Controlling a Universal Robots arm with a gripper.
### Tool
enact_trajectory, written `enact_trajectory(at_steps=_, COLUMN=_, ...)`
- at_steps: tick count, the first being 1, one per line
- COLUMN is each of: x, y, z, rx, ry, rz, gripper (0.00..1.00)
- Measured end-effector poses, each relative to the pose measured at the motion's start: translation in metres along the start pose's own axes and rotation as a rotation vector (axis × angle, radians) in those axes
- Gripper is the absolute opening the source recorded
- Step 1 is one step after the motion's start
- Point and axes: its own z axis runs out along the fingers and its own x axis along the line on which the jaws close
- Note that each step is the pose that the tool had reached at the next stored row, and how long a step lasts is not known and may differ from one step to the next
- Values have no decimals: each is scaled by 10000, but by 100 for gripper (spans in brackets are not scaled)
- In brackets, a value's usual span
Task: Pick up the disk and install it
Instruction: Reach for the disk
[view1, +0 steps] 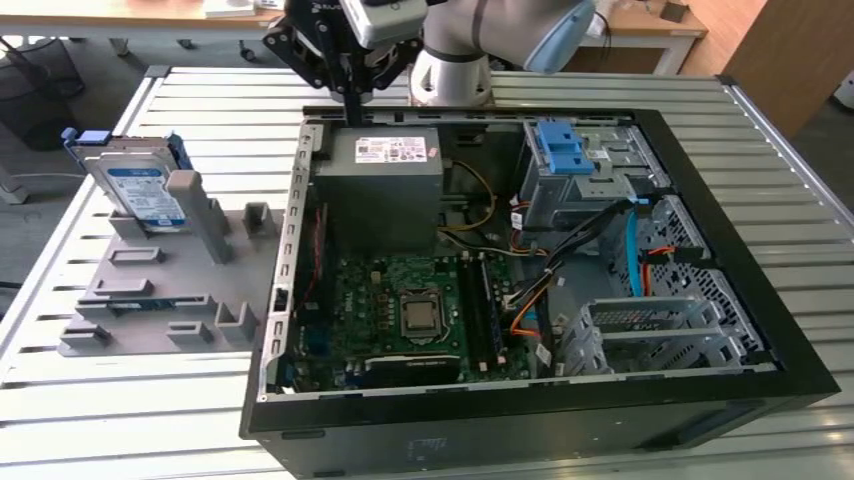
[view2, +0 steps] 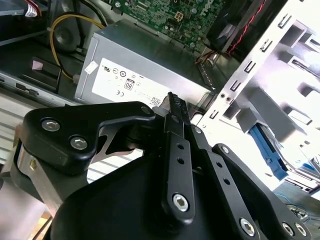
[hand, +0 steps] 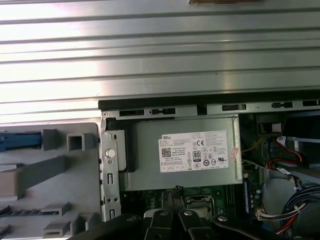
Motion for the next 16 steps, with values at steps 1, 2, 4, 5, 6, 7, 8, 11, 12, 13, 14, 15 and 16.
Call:
enact_trajectory(at_steps=1, x=8, y=-1, z=0, rx=0, ry=0, rz=0, gripper=11)
enact_trajectory(at_steps=2, x=17, y=-1, z=1, rx=0, ry=0, rz=0, gripper=11)
enact_trajectory(at_steps=4, x=35, y=-3, z=2, rx=0, ry=0, rz=0, gripper=11)
enact_trajectory(at_steps=5, x=44, y=-3, z=2, rx=0, ry=0, rz=0, gripper=11)
enact_trajectory(at_steps=6, x=53, y=-4, z=3, rx=0, ry=1, rz=1, gripper=11)
enact_trajectory(at_steps=7, x=62, y=-5, z=3, rx=0, ry=0, rz=1, gripper=11)
enact_trajectory(at_steps=8, x=69, y=-5, z=5, rx=-1, ry=0, rz=1, gripper=11)
enact_trajectory(at_steps=11, x=71, y=-6, z=3, rx=1, ry=1, rz=-2, gripper=11)
enact_trajectory(at_steps=12, x=72, y=-6, z=4, rx=1, ry=1, rz=-1, gripper=11)
enact_trajectory(at_steps=13, x=73, y=-6, z=4, rx=0, ry=0, rz=0, gripper=11)
enact_trajectory(at_steps=14, x=74, y=-6, z=4, rx=0, ry=0, rz=0, gripper=11)
enact_trajectory(at_steps=15, x=74, y=-6, z=4, rx=0, ry=0, rz=-1, gripper=11)
enact_trajectory(at_steps=16, x=77, y=-6, z=4, rx=0, ry=0, rz=0, gripper=11)
